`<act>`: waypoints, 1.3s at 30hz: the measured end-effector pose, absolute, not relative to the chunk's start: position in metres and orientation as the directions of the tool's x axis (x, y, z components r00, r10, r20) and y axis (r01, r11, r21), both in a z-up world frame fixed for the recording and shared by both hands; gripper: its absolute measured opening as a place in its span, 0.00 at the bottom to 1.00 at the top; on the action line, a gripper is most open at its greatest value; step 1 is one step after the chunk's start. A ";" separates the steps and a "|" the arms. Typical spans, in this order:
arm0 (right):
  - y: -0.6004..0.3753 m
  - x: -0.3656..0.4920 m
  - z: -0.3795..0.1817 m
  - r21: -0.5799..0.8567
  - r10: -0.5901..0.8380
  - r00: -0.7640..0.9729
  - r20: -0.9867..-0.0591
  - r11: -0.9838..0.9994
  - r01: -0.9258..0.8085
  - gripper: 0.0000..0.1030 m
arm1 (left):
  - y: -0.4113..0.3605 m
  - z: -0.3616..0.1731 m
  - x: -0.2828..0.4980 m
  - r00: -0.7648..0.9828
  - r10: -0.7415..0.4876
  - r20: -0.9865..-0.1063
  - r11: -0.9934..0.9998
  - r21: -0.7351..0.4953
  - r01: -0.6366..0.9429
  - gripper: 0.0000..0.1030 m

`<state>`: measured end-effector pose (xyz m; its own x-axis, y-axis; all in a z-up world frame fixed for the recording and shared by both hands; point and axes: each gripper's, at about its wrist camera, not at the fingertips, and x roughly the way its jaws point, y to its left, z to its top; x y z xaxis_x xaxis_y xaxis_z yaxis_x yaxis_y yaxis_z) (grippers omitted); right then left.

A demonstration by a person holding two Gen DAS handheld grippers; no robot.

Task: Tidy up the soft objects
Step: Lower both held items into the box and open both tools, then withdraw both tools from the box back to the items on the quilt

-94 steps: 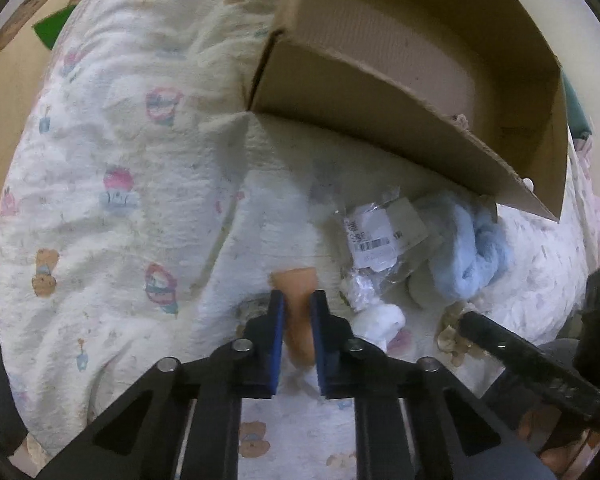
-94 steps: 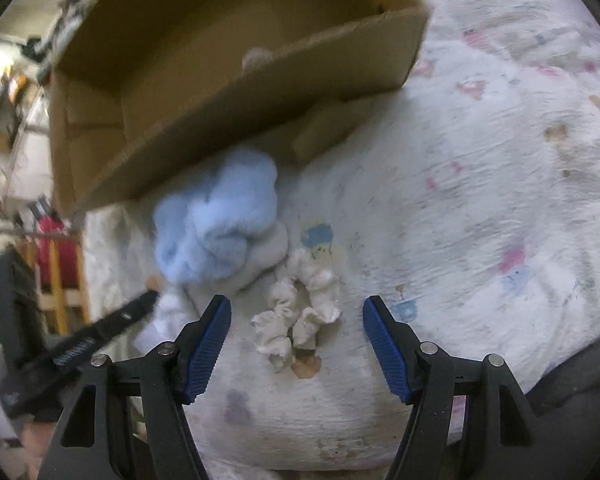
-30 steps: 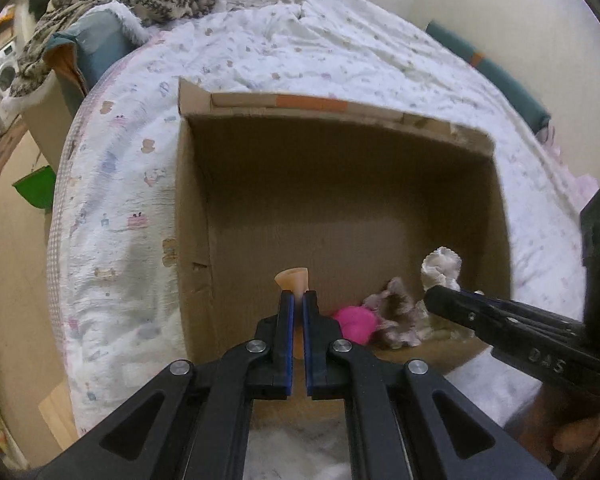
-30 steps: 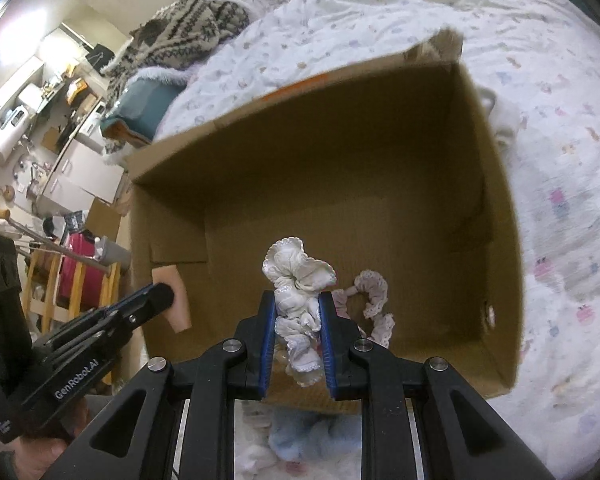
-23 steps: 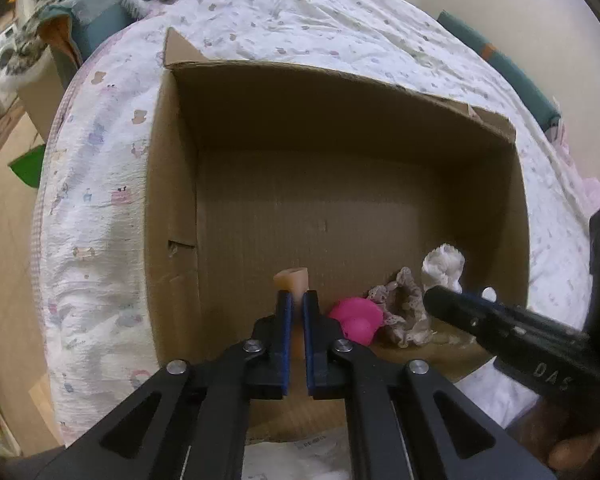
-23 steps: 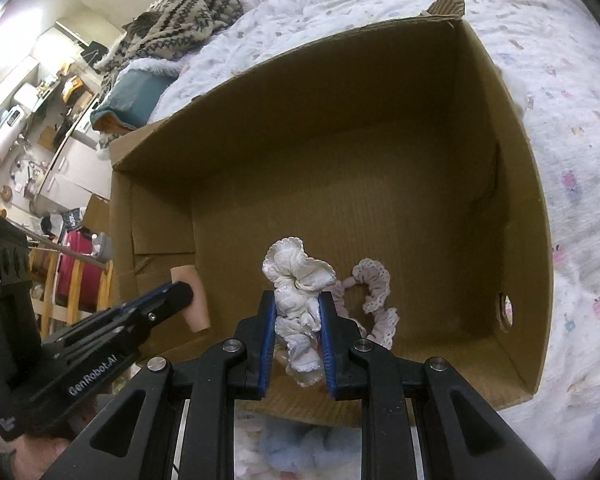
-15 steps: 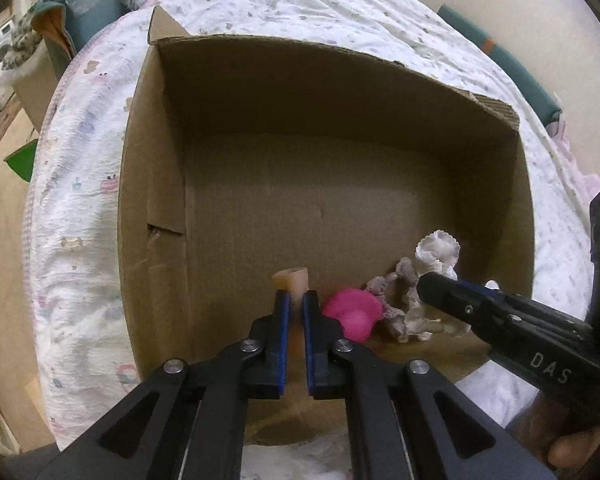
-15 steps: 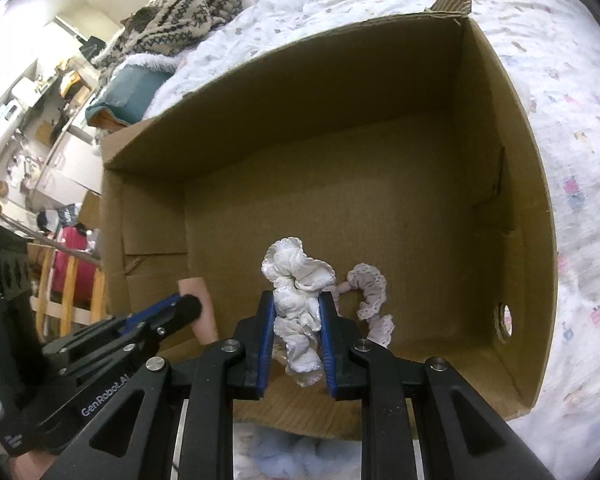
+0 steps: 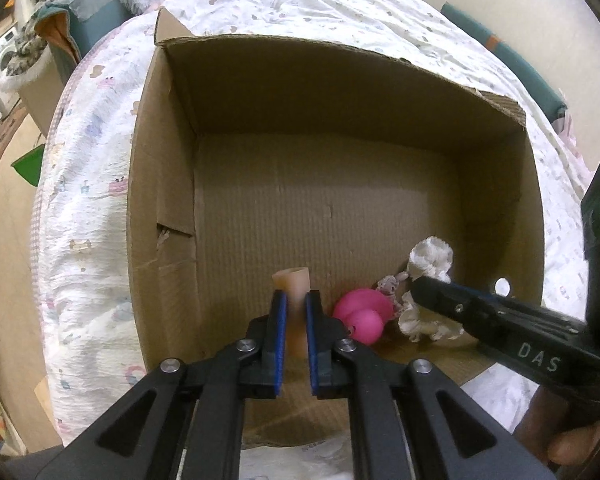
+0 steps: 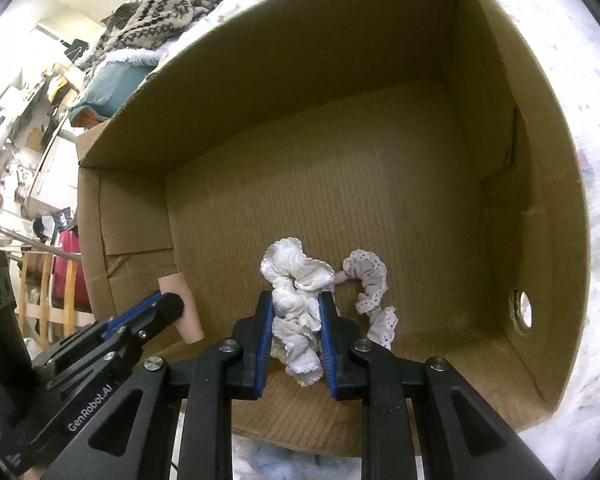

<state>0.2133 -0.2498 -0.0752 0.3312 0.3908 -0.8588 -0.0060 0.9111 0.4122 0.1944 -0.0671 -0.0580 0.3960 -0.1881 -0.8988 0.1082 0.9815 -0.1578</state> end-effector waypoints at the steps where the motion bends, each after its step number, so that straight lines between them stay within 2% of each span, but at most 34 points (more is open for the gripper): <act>1: -0.249 0.213 -0.074 0.409 0.389 0.334 -0.859 0.912 -0.010 0.22 | -0.068 -0.059 0.194 0.395 -0.188 -0.899 0.982 -0.157 0.109 0.07; 4: -0.248 0.213 -0.074 0.399 0.378 0.337 -0.862 0.917 -0.008 0.22 | -0.069 -0.062 0.194 0.395 -0.184 -0.900 0.982 -0.155 0.104 0.12; 9: -0.250 0.214 -0.073 0.403 0.379 0.344 -0.859 0.915 0.000 0.22 | -0.067 -0.059 0.194 0.399 -0.187 -0.898 0.982 -0.160 0.100 0.13; 11: -0.250 0.214 -0.072 0.398 0.373 0.355 -0.857 0.918 -0.003 0.27 | -0.065 -0.059 0.195 0.399 -0.191 -0.897 0.981 -0.165 0.099 0.13; 14: -0.254 0.214 -0.069 0.403 0.375 0.363 -0.853 0.915 0.002 0.27 | -0.066 -0.056 0.194 0.403 -0.195 -0.894 0.981 -0.169 0.099 0.14; 19: -0.256 0.212 -0.062 0.399 0.371 0.382 -0.846 0.917 -0.007 0.29 | -0.069 -0.050 0.190 0.432 -0.175 -0.885 0.983 -0.135 0.122 0.20; 21: -0.257 0.211 -0.060 0.395 0.366 0.390 -0.845 0.918 -0.007 0.33 | -0.071 -0.046 0.187 0.441 -0.162 -0.883 0.985 -0.117 0.128 0.25; 22: -0.258 0.211 -0.060 0.391 0.361 0.394 -0.845 0.920 -0.004 0.38 | -0.072 -0.043 0.186 0.447 -0.152 -0.881 0.986 -0.104 0.130 0.33; 23: -0.258 0.210 -0.059 0.386 0.353 0.399 -0.846 0.922 0.002 0.56 | -0.072 -0.041 0.185 0.458 -0.145 -0.877 0.987 -0.095 0.131 0.38; 24: -0.259 0.208 -0.058 0.383 0.346 0.410 -0.844 0.924 0.010 0.63 | -0.072 -0.039 0.184 0.466 -0.141 -0.873 0.987 -0.090 0.130 0.50; 25: -0.260 0.207 -0.056 0.383 0.342 0.424 -0.839 0.924 0.014 0.66 | -0.072 -0.036 0.182 0.478 -0.134 -0.868 0.988 -0.083 0.128 0.57; 39: -0.262 0.192 -0.035 0.378 0.328 0.460 -0.825 0.926 0.017 0.66 | -0.054 -0.019 0.169 0.509 -0.143 -0.849 0.989 -0.101 0.110 0.58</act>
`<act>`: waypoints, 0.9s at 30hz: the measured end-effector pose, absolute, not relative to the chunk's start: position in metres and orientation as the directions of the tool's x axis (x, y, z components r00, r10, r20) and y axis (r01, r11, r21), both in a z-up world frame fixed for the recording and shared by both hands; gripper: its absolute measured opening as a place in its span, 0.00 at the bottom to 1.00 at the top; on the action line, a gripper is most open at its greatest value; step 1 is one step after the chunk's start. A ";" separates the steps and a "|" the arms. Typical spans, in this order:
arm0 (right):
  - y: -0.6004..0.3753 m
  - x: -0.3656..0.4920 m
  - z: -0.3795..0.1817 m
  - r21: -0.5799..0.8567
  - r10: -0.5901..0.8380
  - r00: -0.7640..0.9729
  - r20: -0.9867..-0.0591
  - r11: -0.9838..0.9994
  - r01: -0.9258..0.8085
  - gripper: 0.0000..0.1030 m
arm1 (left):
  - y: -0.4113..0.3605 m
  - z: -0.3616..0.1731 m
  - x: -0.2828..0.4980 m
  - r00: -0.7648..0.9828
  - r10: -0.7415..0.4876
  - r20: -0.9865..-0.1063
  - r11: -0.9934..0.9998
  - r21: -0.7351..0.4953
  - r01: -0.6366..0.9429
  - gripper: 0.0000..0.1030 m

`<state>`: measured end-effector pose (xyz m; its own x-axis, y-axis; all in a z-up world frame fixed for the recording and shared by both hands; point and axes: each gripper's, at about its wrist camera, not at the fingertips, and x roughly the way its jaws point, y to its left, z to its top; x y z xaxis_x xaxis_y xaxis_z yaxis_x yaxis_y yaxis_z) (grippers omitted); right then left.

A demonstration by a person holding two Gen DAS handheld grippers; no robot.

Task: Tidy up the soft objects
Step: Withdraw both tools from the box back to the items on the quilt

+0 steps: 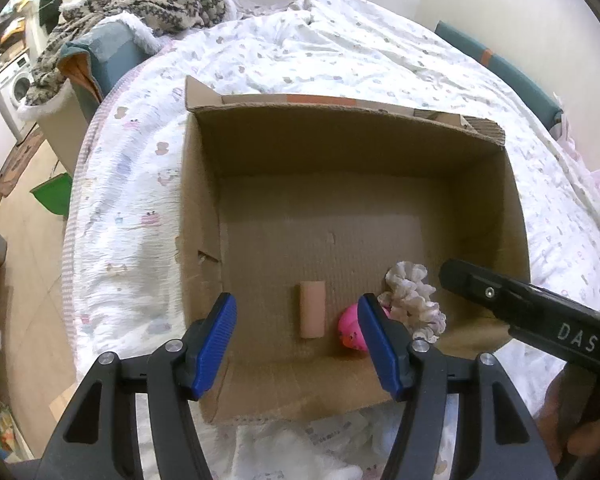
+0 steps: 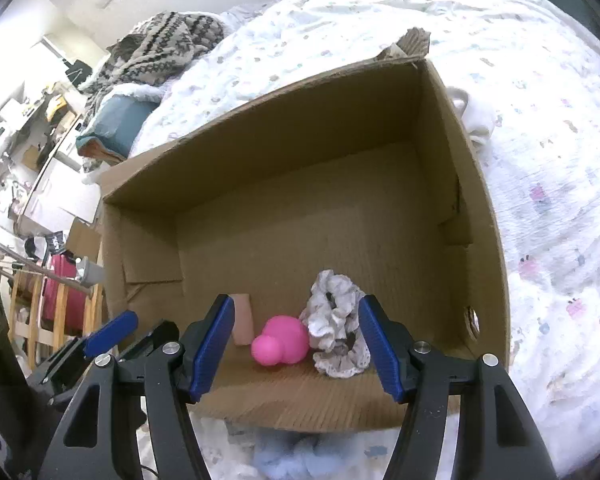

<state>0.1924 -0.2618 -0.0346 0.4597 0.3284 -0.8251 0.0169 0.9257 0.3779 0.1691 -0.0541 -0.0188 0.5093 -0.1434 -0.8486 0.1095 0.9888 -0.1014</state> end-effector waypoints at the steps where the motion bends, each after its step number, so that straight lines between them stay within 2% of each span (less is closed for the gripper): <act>1: -0.262 0.189 -0.032 0.377 0.329 0.464 -0.822 0.926 0.011 0.66 | -0.052 -0.017 0.167 0.510 -0.144 -0.848 0.989 -0.103 0.108 0.58; 9: -0.255 0.159 -0.010 0.324 0.313 0.509 -0.802 0.943 -0.068 0.66 | -0.037 0.000 0.142 0.554 -0.099 -0.827 0.994 -0.062 0.086 0.58; 18: -0.263 0.122 -0.009 0.301 0.280 0.507 -0.815 0.953 -0.041 0.66 | -0.027 0.002 0.110 0.568 -0.049 -0.822 0.998 -0.021 0.056 0.60; 24: -0.271 0.104 -0.012 0.285 0.250 0.503 -0.827 0.959 -0.009 0.66 | -0.019 0.001 0.094 0.552 -0.058 -0.832 0.998 -0.048 0.033 0.60; 27: -0.276 0.100 -0.013 0.310 0.266 0.495 -0.827 0.951 0.006 0.73 | -0.020 -0.006 0.088 0.514 -0.072 -0.855 0.997 -0.061 0.038 0.60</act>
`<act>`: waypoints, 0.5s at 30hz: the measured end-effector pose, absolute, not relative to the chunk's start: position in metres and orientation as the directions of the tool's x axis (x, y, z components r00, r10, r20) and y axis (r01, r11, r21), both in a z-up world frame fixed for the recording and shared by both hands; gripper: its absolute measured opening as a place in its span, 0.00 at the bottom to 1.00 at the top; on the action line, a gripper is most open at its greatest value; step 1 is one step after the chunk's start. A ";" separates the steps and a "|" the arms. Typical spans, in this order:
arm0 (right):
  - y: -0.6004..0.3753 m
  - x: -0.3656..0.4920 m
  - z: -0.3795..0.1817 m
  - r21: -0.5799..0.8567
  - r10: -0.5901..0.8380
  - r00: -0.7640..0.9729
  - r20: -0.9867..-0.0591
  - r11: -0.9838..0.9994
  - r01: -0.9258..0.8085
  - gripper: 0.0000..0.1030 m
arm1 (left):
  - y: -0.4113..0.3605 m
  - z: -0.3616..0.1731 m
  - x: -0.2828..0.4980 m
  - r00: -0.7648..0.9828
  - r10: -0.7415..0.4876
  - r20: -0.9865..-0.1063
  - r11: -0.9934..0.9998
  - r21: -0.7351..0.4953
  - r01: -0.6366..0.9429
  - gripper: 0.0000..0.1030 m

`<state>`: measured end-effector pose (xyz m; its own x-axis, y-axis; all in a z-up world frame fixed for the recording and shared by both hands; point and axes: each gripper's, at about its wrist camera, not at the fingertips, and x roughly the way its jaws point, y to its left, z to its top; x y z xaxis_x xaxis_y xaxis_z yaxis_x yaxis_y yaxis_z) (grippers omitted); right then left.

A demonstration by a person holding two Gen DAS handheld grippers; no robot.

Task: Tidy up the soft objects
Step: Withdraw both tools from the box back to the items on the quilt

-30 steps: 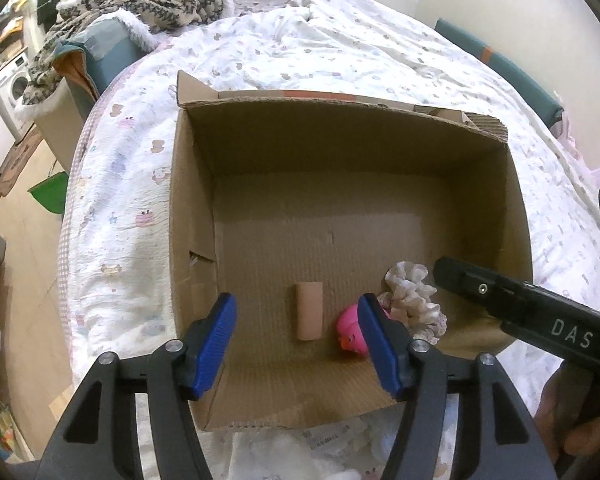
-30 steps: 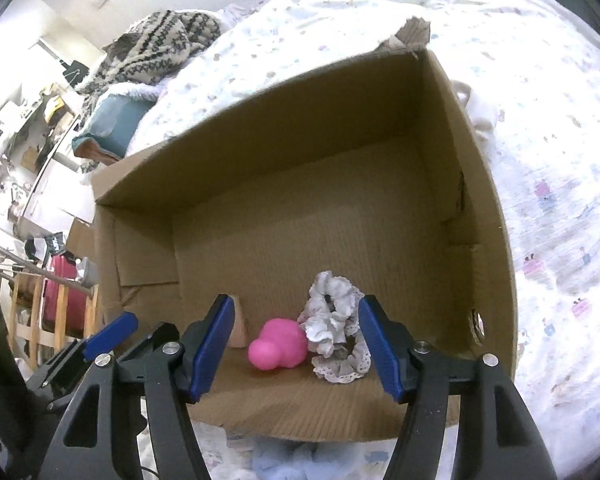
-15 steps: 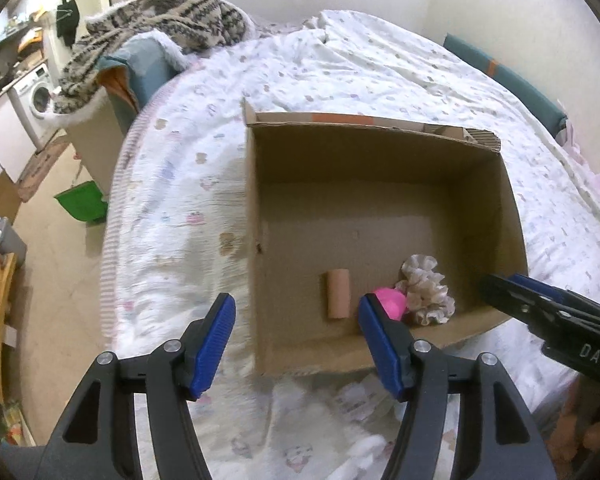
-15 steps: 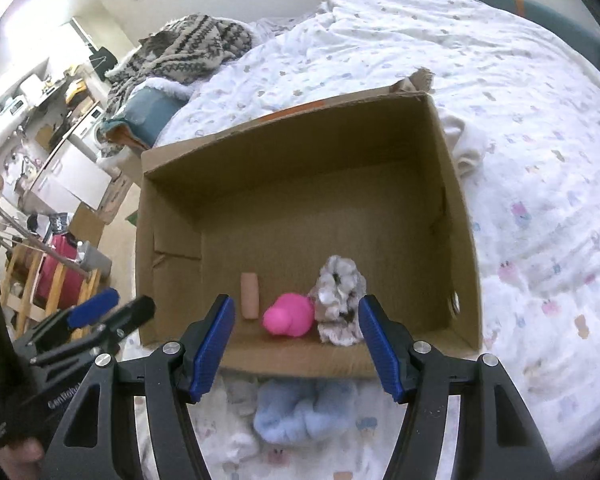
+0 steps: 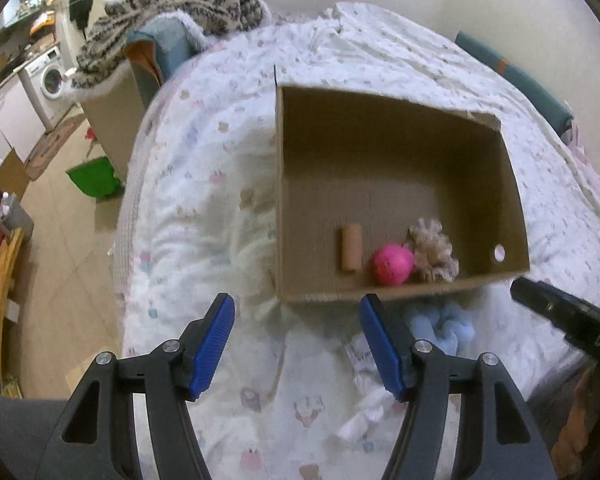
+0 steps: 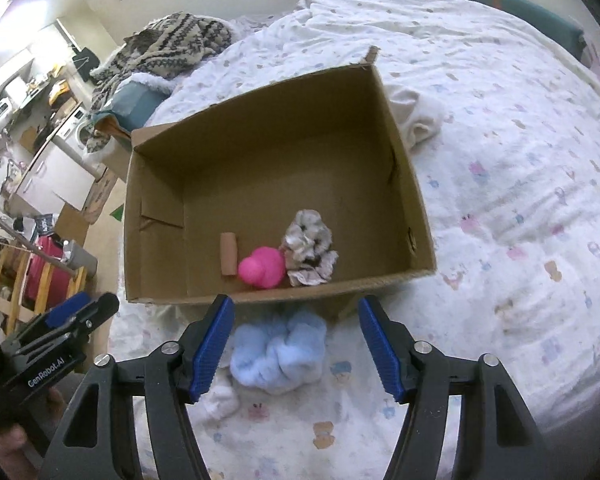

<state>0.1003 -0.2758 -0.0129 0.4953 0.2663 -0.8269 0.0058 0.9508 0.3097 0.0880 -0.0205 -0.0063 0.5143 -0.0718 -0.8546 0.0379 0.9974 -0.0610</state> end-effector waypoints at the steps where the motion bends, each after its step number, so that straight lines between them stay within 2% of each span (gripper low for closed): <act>1: -0.278 0.099 -0.014 0.325 0.277 0.493 -0.825 0.946 0.012 0.75 | -0.022 -0.010 0.086 0.497 -0.083 -0.864 0.997 -0.069 0.047 0.60; 6: -0.284 0.092 -0.024 0.343 0.291 0.459 -0.840 0.939 0.033 0.75 | -0.042 -0.043 0.076 0.324 -0.205 -0.923 0.977 -0.172 0.129 0.60; 12: -0.292 0.090 -0.032 0.382 0.318 0.438 -0.841 0.922 0.066 0.75 | -0.072 -0.078 0.073 0.213 -0.148 -0.966 0.970 -0.100 0.220 0.60; 15: -0.293 0.090 -0.032 0.386 0.320 0.445 -0.837 0.920 0.065 0.75 | -0.081 -0.093 0.075 0.160 -0.144 -0.977 0.966 -0.103 0.238 0.60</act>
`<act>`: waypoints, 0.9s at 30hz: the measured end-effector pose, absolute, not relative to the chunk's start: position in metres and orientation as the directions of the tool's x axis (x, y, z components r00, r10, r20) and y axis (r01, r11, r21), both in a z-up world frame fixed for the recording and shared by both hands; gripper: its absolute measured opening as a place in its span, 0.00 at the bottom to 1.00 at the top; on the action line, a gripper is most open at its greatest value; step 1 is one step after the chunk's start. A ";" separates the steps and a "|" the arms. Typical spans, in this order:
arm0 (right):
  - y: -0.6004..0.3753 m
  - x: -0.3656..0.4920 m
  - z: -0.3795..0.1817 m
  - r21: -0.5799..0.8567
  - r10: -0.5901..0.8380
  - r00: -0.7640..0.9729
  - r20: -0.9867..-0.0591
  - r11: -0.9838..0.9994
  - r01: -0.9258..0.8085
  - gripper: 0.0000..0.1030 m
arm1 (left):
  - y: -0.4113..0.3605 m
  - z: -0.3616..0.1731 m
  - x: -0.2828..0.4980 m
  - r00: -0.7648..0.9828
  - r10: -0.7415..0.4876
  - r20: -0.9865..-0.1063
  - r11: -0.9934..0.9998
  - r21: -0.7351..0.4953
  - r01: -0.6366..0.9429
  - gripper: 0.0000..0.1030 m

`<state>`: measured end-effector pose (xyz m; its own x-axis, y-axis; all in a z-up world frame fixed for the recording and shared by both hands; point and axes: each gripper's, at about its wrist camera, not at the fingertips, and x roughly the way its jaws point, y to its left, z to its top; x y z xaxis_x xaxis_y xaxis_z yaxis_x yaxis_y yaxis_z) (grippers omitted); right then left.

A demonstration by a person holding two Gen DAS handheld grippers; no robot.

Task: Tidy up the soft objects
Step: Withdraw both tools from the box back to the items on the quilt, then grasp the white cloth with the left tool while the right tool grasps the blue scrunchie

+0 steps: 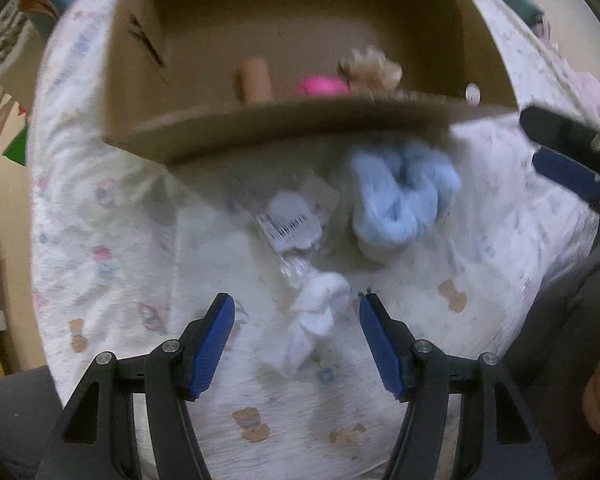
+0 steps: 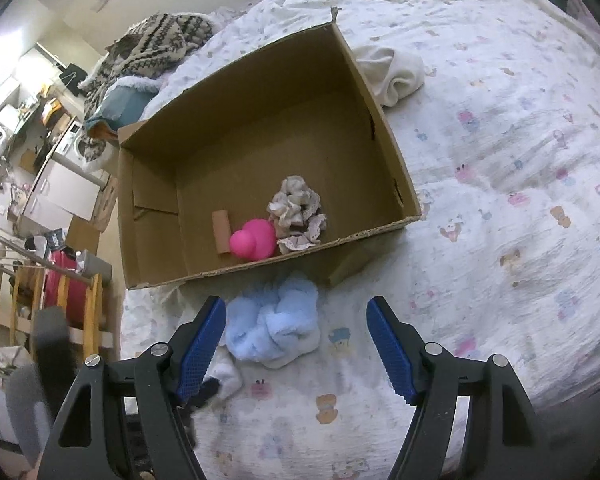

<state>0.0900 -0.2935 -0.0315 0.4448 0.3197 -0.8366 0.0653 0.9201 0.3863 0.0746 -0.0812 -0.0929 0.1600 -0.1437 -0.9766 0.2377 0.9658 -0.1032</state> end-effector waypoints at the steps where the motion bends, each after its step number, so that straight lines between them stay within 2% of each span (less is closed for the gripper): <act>1: -0.294 0.090 -0.032 0.390 0.324 0.442 -0.837 0.919 0.065 0.75 | -0.084 -0.097 0.075 0.145 -0.146 -0.979 0.964 -0.107 0.243 0.60; 2: -0.294 0.091 -0.033 0.391 0.325 0.438 -0.838 0.918 0.066 0.75 | -0.086 -0.100 0.075 0.136 -0.144 -0.980 0.963 -0.107 0.247 0.58; 3: -0.294 0.092 -0.035 0.391 0.326 0.433 -0.840 0.918 0.068 0.75 | -0.088 -0.104 0.075 0.129 -0.138 -0.982 0.962 -0.101 0.255 0.50; 4: -0.294 0.093 -0.037 0.394 0.329 0.427 -0.842 0.916 0.070 0.75 | -0.090 -0.106 0.074 0.127 -0.124 -0.984 0.961 -0.088 0.263 0.34; 6: -0.294 0.095 -0.041 0.401 0.340 0.414 -0.845 0.913 0.069 0.75 | -0.092 -0.110 0.073 0.100 -0.132 -0.986 0.955 -0.100 0.280 0.23; 8: -0.291 0.098 -0.047 0.415 0.359 0.390 -0.848 0.907 0.067 0.75 | -0.092 -0.109 0.070 0.093 -0.137 -0.986 0.953 -0.105 0.284 0.16; 9: -0.289 0.100 -0.051 0.423 0.371 0.373 -0.850 0.904 0.064 0.75 | -0.091 -0.107 0.068 0.095 -0.136 -0.986 0.952 -0.103 0.290 0.08; 13: -0.275 0.105 -0.066 0.407 0.374 0.314 -0.873 0.912 0.045 0.75 | -0.073 -0.098 0.065 0.061 -0.188 -0.980 0.954 -0.168 0.249 0.07; 18: -0.257 0.113 -0.081 0.375 0.358 0.268 -0.895 0.927 0.015 0.75 | -0.056 -0.060 0.063 0.157 -0.257 -0.954 0.944 -0.213 0.251 0.07; 22: -0.244 0.121 -0.098 0.344 0.337 0.222 -0.915 0.939 -0.010 0.75 | -0.031 -0.042 0.064 0.214 -0.315 -0.925 0.942 -0.278 0.186 0.07; 27: -0.234 0.124 -0.116 0.337 0.338 0.177 -0.924 0.941 -0.034 0.75 | -0.021 -0.034 0.073 0.324 -0.227 -0.919 0.974 -0.205 0.101 0.07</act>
<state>0.1236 -0.2343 -0.1156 0.1773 0.3376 -0.9245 -0.0344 0.9409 0.3370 0.0732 -0.0210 -0.0338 0.3236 -0.2265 -0.9187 0.1007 0.9736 -0.2046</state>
